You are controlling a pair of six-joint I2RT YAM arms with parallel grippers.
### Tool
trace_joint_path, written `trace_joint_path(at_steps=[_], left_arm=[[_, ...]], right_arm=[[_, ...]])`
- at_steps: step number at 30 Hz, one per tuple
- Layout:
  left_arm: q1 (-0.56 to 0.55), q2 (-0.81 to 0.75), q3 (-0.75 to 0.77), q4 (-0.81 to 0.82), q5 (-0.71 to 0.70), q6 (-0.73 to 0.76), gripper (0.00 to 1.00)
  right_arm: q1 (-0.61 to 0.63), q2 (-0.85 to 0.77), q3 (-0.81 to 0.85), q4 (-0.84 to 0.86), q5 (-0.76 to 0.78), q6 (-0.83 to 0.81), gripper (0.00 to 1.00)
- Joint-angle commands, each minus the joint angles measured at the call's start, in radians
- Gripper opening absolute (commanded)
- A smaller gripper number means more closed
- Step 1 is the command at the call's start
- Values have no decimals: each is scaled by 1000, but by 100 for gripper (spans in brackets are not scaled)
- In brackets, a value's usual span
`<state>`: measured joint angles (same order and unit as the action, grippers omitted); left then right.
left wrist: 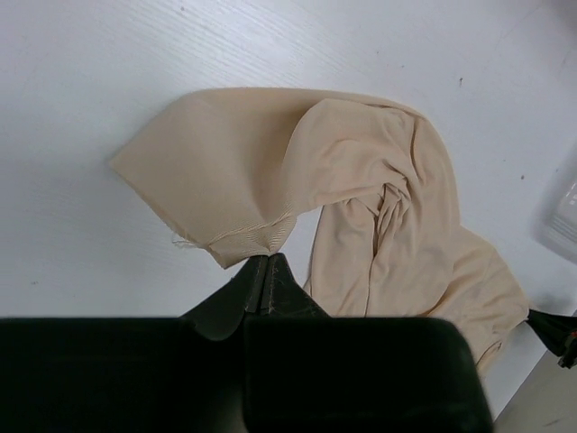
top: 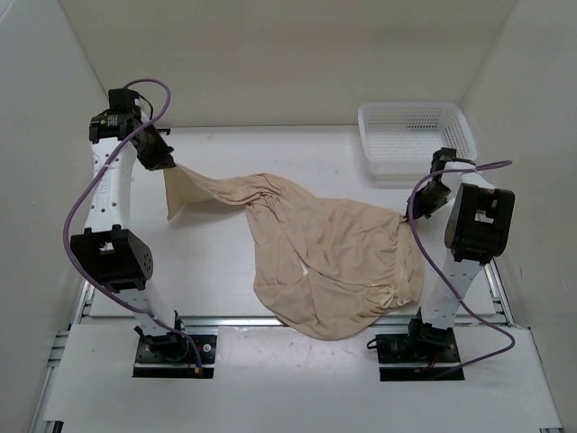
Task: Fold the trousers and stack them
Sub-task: Flatten the trousers out
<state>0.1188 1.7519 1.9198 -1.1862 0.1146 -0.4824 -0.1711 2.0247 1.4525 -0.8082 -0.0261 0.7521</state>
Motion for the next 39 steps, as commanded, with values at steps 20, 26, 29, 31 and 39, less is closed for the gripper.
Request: trace_joint_path(at_steps=[20, 26, 29, 31, 39], left_arm=[[203, -348, 145, 45, 13, -65, 10], [213, -434, -174, -7, -49, -50, 19], [213, -514, -359, -7, -3, -50, 58], [213, -564, -468, 19, 13, -36, 81], [213, -490, -357, 66, -39, 7, 50]], right_arm=[[-39, -753, 51, -151, 169, -111, 0], [-39, -765, -30, -151, 199, -120, 0], [-59, -753, -75, -126, 199, -120, 0], [-59, -739, -84, -117, 199, -131, 0], [-59, -681, -75, -88, 169, -140, 0]])
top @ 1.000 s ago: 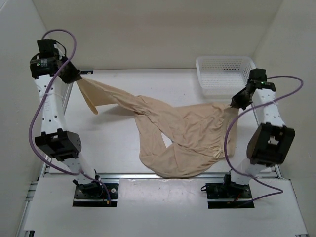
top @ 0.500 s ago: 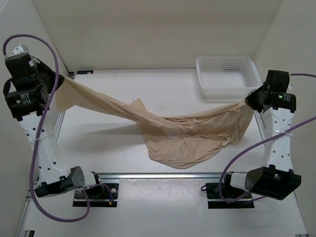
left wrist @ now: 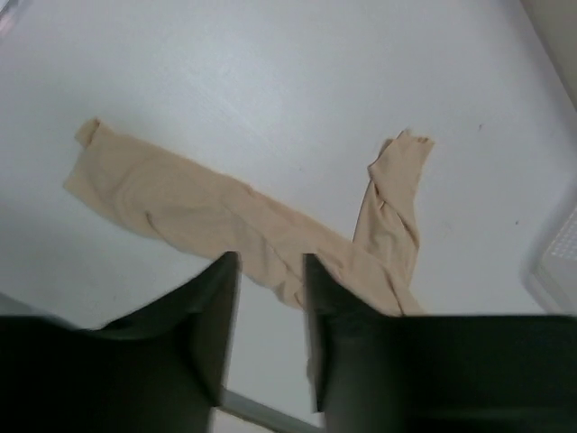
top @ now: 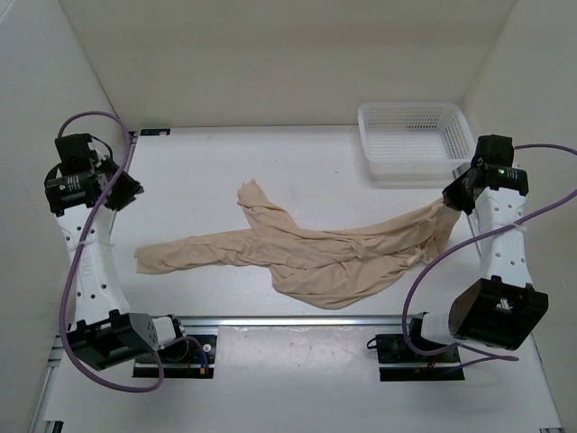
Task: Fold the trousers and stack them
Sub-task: Flatten the trousers out
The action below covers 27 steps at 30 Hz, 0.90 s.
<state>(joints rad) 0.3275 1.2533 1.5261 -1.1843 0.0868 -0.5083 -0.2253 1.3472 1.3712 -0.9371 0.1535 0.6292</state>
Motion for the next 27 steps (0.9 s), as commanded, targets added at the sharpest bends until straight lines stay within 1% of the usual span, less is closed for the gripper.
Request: trace_joint_path(at_steps=[1, 2, 3, 4, 5, 7, 8, 9, 10, 11, 12, 13, 16, 17, 20, 22, 24, 27], left_arm=[[4, 32, 20, 80, -12, 33, 38], [4, 93, 2, 97, 4, 33, 22], [4, 131, -12, 97, 14, 24, 15], [-14, 173, -42, 116, 14, 24, 15], [-15, 254, -56, 117, 14, 14, 15], [-28, 325, -95, 117, -34, -13, 26], [-28, 374, -109, 129, -45, -13, 30], [-28, 388, -125, 141, -45, -13, 34], [-37, 399, -144, 152, -26, -13, 46], [-38, 408, -173, 163, -10, -13, 52], [-38, 426, -185, 173, 2, -13, 58], [-62, 435, -196, 173, 2, -4, 59], [-93, 477, -233, 192, 14, -4, 58], [-102, 488, -256, 192, 14, -4, 55], [-159, 518, -277, 215, 5, -13, 55], [-177, 535, -287, 224, 5, -13, 55], [-191, 561, -287, 235, 5, -24, 52], [-217, 592, -276, 235, -5, -24, 41]], right_arm=[[-5, -3, 6, 41, -20, -17, 0], [-5, -3, 6, 52, -29, -17, 0], [-5, -3, -4, 61, -29, -17, 0], [-5, 6, -4, 61, -43, -17, 0], [-5, 6, -14, 61, -54, -17, 0], [-5, 6, -14, 72, -63, -17, 0], [-5, 6, -24, 72, -63, -28, 0], [-5, 15, -24, 72, -63, -28, 0], [-5, 15, -24, 72, -72, -28, 0], [-5, 15, -24, 72, -72, -28, 0], [-5, 26, -24, 81, -72, -28, 0], [-5, 26, -24, 81, -72, -28, 0], [-5, 46, -24, 81, -94, -28, 0], [-5, 56, -24, 90, -103, -28, 0], [-5, 67, -15, 90, -103, -28, 0], [-5, 67, -15, 90, -103, -28, 0], [-5, 67, -15, 90, -103, -28, 0], [-5, 67, -15, 90, -103, -28, 0]])
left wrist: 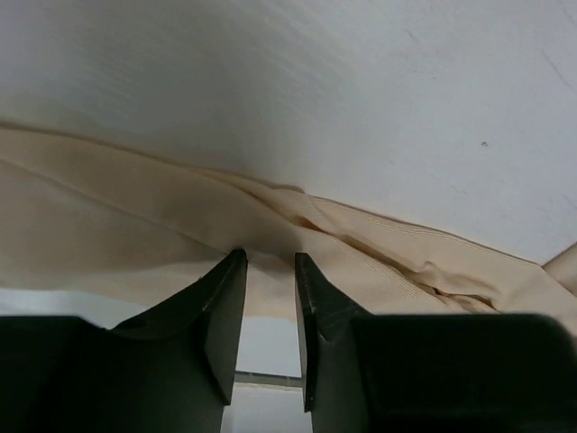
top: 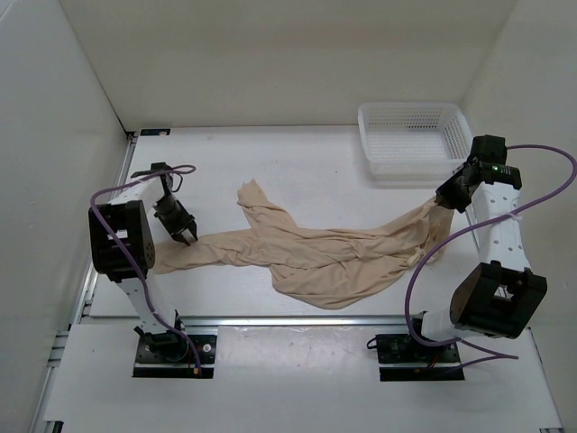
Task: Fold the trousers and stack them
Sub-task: Flatten the trousers out
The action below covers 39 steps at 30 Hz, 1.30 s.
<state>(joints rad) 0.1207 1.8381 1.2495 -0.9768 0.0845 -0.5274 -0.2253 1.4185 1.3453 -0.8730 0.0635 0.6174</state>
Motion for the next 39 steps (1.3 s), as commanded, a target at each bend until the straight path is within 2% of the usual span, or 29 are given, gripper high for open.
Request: trace_joint_path(at_steps=[1, 2, 5, 6, 10, 15, 19, 22, 24, 25, 26, 29, 30, 33, 34, 35, 36, 37, 38, 39], left_arm=[[-21, 7, 11, 27, -3, -5, 39], [-21, 7, 11, 27, -3, -5, 32], [-30, 7, 33, 27, 12, -5, 23], [-30, 7, 51, 27, 26, 6, 11], [-39, -9, 113, -22, 17, 24, 11], [-73, -232, 148, -123, -41, 24, 11], [-101, -434, 47, -175, -20, 8, 11], [-110, -621, -115, -229, -20, -52, 11], [-119, -724, -258, -229, 73, -77, 11], [-137, -817, -304, -229, 118, -88, 13], [-159, -854, -381, -229, 189, -118, 24], [-159, -912, -378, -250, 184, -118, 32], [-159, -875, -284, -273, 82, -128, 50], [-159, -792, -37, -310, -60, -128, 97], [-159, -727, 11, -310, -89, -128, 95], [-159, -690, 51, -301, -124, -128, 86], [-159, -650, 112, -292, -188, -137, 71], [-159, -566, 132, -275, -212, -137, 43], [-148, -521, 151, -263, -230, -137, 31], [-138, -475, 175, -235, -253, -137, 24]], right_arm=[[-5, -4, 11, 26, -13, -16, 0], [-5, -13, 11, 26, -13, -16, 0], [-5, -23, 2, 26, -13, -16, 0], [-5, -23, 2, 26, -13, -16, 0], [-5, -32, 2, 26, -13, -16, 0], [-5, -41, 34, 17, -13, -16, 0], [-5, -61, 34, 17, -13, -16, 0], [-14, -79, 23, 17, -13, -7, 0], [-14, -89, 14, 17, -13, -7, 0], [-23, -89, 5, 17, -13, -7, 0], [-23, -99, 5, 17, -1, -7, 0], [-23, -99, -17, 17, -1, -7, 0], [-32, -99, -26, 17, -1, -7, 0], [-32, -99, -37, 29, -20, -7, 0], [-32, -99, -37, 40, -21, -7, 0], [-32, -99, -37, 40, -45, -7, 0], [-32, -99, -37, 49, -54, -7, 0], [-32, -99, -37, 49, -63, -7, 0], [-32, -99, -37, 49, -73, -7, 0], [-32, -99, -37, 49, -73, -7, 0]])
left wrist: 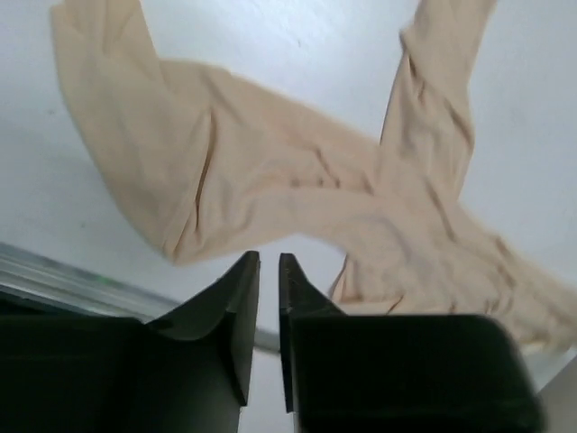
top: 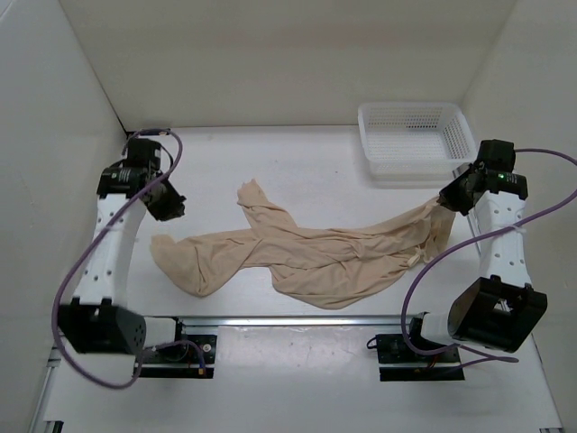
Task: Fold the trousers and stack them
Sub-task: Flatten the trousers out
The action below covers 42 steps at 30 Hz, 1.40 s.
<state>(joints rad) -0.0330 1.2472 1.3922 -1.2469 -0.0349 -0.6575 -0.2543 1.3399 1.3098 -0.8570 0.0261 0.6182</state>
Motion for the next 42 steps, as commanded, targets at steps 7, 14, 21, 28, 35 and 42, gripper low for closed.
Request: trace_joint_path(at_steps=[7, 14, 21, 28, 35, 42], left_arm=[[30, 445, 88, 63, -146, -25, 26], [8, 431, -158, 161, -106, 13, 33], [18, 465, -223, 211, -92, 4, 35], [18, 498, -225, 233, -92, 13, 39], [18, 537, -205, 242, -102, 22, 50], [27, 548, -205, 241, -120, 32, 10]], right_arm=[[-3, -21, -11, 42, -68, -26, 0], [-3, 25, -30, 52, -98, -35, 0], [-3, 58, -1, 52, -117, -35, 0], [-3, 58, -1, 52, -117, -35, 0], [-3, 48, -1, 52, -108, -35, 0], [-3, 39, -1, 52, -107, -35, 0]])
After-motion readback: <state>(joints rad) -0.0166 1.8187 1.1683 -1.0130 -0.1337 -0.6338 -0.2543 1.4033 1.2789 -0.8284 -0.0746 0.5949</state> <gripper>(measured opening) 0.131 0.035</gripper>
